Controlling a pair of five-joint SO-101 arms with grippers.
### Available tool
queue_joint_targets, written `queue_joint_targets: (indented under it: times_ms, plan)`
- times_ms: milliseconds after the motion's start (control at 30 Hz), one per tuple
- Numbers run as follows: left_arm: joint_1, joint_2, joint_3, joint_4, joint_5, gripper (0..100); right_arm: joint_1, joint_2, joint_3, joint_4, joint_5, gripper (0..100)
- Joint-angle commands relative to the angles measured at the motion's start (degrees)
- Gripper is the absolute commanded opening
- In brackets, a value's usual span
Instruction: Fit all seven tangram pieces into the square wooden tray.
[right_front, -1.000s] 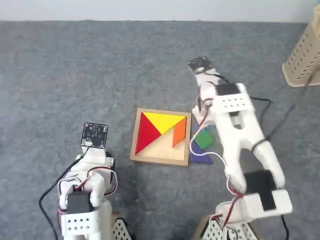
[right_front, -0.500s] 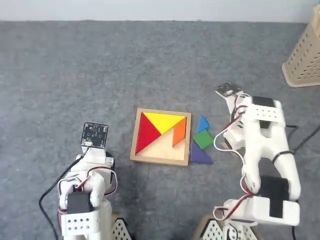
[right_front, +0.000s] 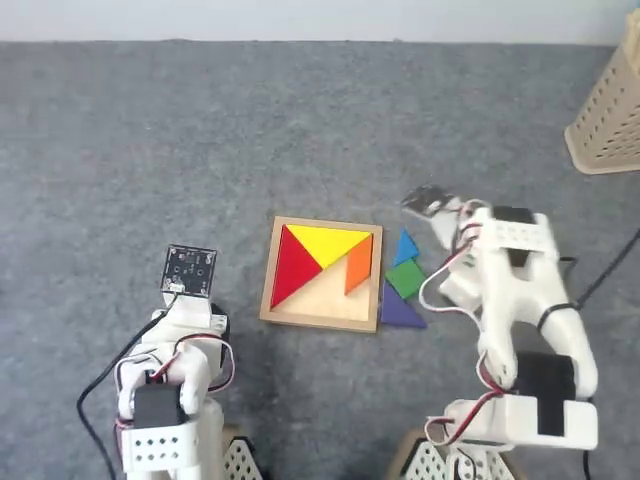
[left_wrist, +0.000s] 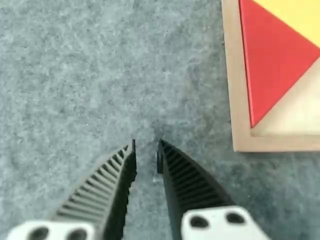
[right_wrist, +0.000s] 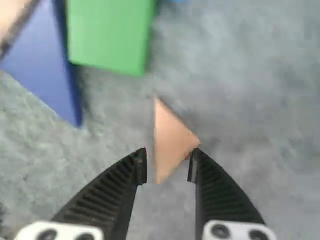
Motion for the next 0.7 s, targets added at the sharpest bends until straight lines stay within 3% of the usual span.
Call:
queue_joint_targets:
  times_ms: [0, 167, 367, 567, 667]
  plan:
    - [0.2, -1.2, -0.6, 0.0, 0.4, 7, -3.1, -3.6, 1.1, -4.1, 1.1, 14.8]
    - [0.2, -1.2, -0.6, 0.0, 0.4, 7, -2.6, -3.6, 1.5, -4.9, 1.1, 14.4]
    - [0.2, -1.2, -0.6, 0.0, 0.4, 7, -2.5, -3.5, 1.7, -4.3, 1.1, 6.9]
    - [0.2, -1.2, -0.6, 0.0, 0.4, 7, -3.0, -2.0, 2.5, -4.4, 1.4, 17.7]
    - [0.2, -1.2, -0.6, 0.0, 0.4, 7, -4.9, 2.1, 2.4, -4.8, 1.4, 18.0]
